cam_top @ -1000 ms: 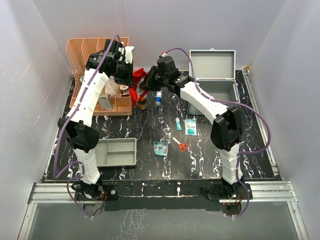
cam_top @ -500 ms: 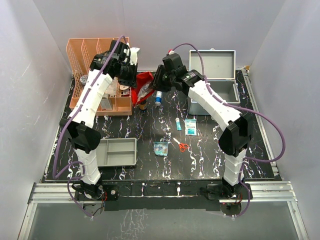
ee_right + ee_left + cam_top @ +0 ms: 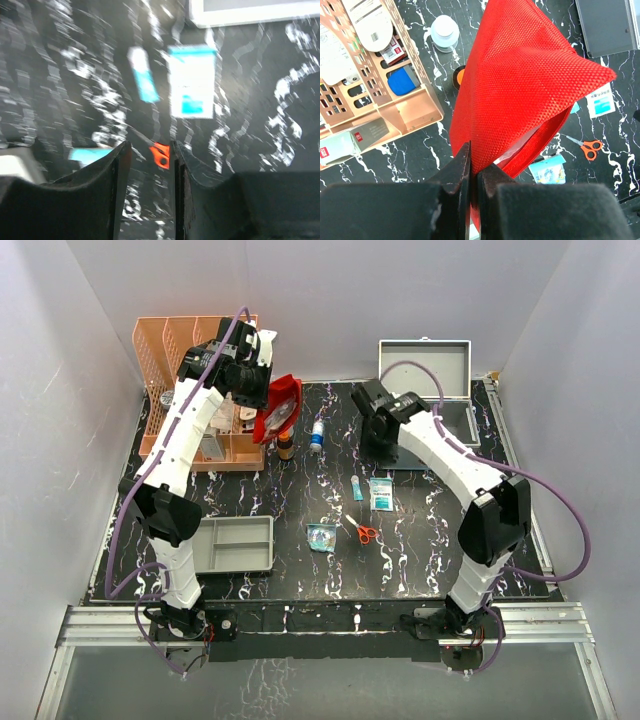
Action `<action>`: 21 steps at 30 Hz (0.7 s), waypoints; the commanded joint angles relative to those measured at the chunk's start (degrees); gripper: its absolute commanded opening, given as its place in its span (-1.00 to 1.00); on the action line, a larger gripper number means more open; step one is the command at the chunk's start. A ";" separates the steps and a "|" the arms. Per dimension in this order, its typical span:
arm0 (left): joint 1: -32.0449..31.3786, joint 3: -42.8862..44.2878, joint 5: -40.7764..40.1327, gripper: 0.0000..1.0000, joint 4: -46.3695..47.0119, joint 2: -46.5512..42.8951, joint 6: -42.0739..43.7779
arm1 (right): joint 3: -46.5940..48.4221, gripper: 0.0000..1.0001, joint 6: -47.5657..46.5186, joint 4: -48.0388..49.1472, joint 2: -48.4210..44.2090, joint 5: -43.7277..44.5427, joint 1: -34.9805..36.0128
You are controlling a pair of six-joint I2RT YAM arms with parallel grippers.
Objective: Organize the medicine kit
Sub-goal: Move the medical item to the center of the board.
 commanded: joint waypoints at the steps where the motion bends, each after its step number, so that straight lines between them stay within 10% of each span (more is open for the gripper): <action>1: 0.03 2.45 0.64 -1.00 -0.03 -1.57 0.51 | -10.74 -0.30 -3.36 0.28 -5.85 2.72 -1.66; 21: -0.52 1.93 2.31 -1.00 -0.10 -1.57 0.37 | -24.49 -0.34 -10.53 18.56 3.04 -3.68 -6.10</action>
